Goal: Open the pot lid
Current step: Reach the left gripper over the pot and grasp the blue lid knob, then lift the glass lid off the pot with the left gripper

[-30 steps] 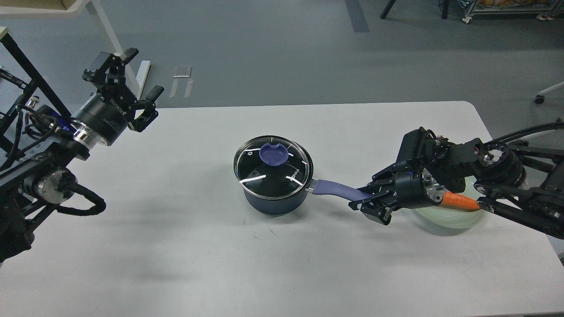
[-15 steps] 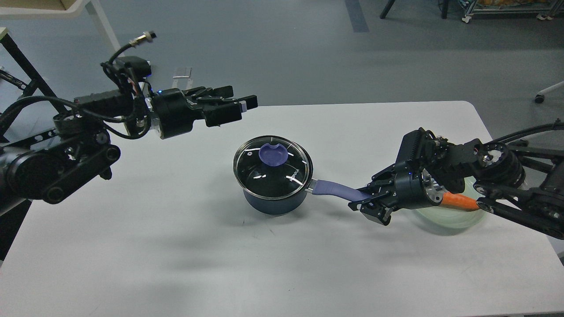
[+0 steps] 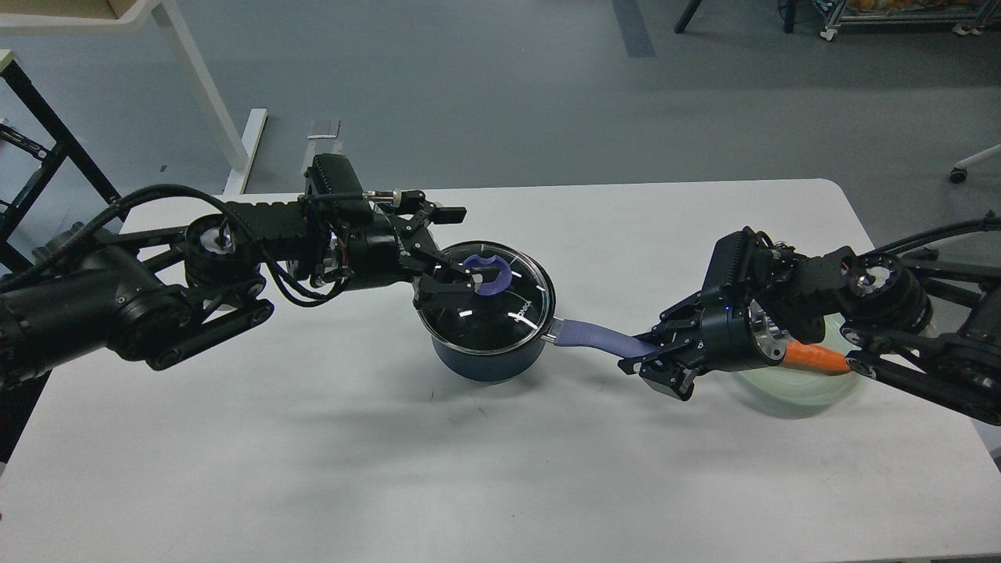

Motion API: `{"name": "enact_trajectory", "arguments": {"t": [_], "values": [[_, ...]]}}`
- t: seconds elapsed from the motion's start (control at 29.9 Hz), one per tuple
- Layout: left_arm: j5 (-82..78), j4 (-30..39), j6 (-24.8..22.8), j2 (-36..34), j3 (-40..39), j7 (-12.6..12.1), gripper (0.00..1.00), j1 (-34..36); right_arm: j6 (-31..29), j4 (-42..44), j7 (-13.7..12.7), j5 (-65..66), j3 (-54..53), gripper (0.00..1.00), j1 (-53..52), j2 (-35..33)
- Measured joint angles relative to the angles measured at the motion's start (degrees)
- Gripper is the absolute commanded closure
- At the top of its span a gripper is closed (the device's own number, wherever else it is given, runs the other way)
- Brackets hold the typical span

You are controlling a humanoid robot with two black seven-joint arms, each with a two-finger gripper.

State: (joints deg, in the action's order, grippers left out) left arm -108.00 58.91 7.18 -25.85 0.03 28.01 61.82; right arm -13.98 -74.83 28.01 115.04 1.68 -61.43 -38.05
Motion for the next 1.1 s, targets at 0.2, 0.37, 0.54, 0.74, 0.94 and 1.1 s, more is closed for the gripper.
{"name": "enact_trajectory", "arguments": {"t": [0.2,0.37,0.54,0.74,0.94,1.1], "values": [[-0.3,-0.8,0.1,2.0,0.9,0.0,0.01,-0.5,0.0,0.0,0.0,0.0,0.0,0.68,0.0,0.0],[-0.3,-3.0,0.5,3.5,2.4,0.0,0.01,-0.5,0.0,0.0,0.0,0.0,0.0,0.68,0.1,0.0],[-0.3,-6.1,1.4,5.0,2.8,0.0,0.01,-0.6,0.0,-0.1,0.0,0.0,-0.1,0.68,0.1,0.0],[-0.2,-7.7,1.9,6.1,3.5,0.0,0.02,-0.8,0.0,-0.1,0.0,0.0,-0.1,0.67,0.1,0.0],[0.2,-7.7,3.4,6.5,4.8,0.0,0.18,-0.8,0.0,-0.1,0.0,-0.1,-0.1,0.67,0.1,0.1],[0.4,-7.6,3.8,6.6,4.9,0.0,0.62,-0.8,0.0,-0.1,0.0,-0.1,-0.1,0.66,0.2,0.1]]}}
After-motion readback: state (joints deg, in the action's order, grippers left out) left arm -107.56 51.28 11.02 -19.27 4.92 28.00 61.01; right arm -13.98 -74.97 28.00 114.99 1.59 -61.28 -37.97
